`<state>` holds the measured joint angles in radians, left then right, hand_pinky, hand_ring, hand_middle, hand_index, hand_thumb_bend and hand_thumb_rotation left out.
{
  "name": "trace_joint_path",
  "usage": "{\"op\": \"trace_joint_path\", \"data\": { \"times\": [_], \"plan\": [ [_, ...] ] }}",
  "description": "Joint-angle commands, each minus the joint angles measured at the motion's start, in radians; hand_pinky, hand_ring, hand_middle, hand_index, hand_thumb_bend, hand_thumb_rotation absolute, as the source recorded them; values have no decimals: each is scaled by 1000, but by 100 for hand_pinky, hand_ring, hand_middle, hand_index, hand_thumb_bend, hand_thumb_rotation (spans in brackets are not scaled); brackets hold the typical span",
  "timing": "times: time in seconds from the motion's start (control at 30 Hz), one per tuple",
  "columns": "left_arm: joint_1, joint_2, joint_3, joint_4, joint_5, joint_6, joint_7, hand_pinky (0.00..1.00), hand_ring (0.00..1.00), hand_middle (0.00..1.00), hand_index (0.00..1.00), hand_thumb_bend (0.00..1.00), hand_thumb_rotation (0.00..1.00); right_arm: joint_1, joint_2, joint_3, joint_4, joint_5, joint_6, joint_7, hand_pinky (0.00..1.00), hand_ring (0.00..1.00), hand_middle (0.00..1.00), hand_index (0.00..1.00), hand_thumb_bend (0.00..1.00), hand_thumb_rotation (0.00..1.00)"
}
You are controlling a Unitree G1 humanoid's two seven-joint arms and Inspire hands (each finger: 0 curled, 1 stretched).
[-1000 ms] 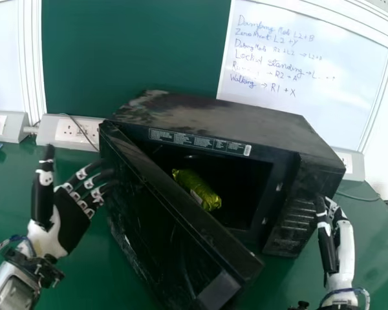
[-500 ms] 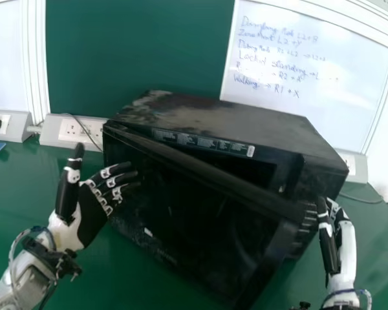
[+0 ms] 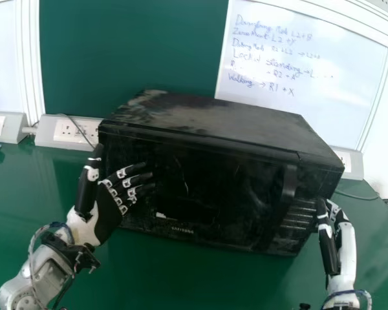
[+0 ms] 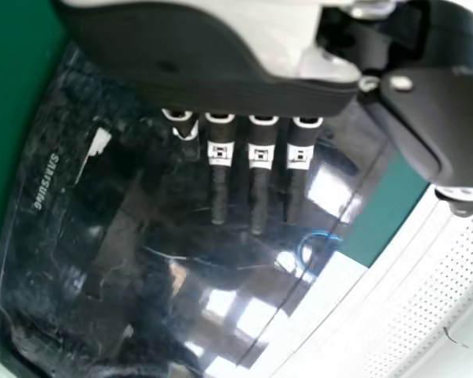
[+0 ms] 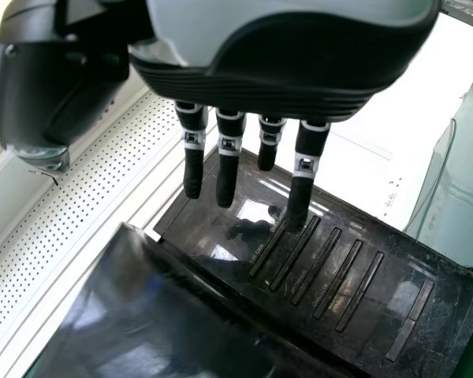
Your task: Put biscuit inside oven
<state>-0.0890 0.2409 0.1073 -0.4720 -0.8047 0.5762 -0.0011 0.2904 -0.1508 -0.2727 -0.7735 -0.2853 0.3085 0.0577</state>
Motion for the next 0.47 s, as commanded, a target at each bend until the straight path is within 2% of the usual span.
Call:
{"op": "trace_joint_path", "data": {
  "times": [0.0, 0.1, 0.27, 0.43],
  "plan": [
    [-33, -11, -12, 30, 24, 7, -15, 77, 74, 74, 77, 60, 16, 0, -2, 0, -13, 1, 5, -1, 60, 77, 83, 83, 81, 63],
    [-58, -27, -15, 71, 45, 11, -16, 77, 74, 74, 78, 60, 16, 1, -3, 2, -11, -3, 0, -3, 64, 78, 83, 82, 81, 63],
    [-93, -46, -11, 124, 85, 1, -38, 78, 76, 76, 76, 65, 18, 2, 0, 2, -14, 0, 2, -5, 61, 78, 83, 82, 82, 63],
    [-109, -60, -4, 141, 109, -1, -53, 78, 77, 76, 73, 67, 19, 6, -5, 0, -14, -11, -6, -8, 62, 77, 82, 82, 81, 63]
  ]
}}
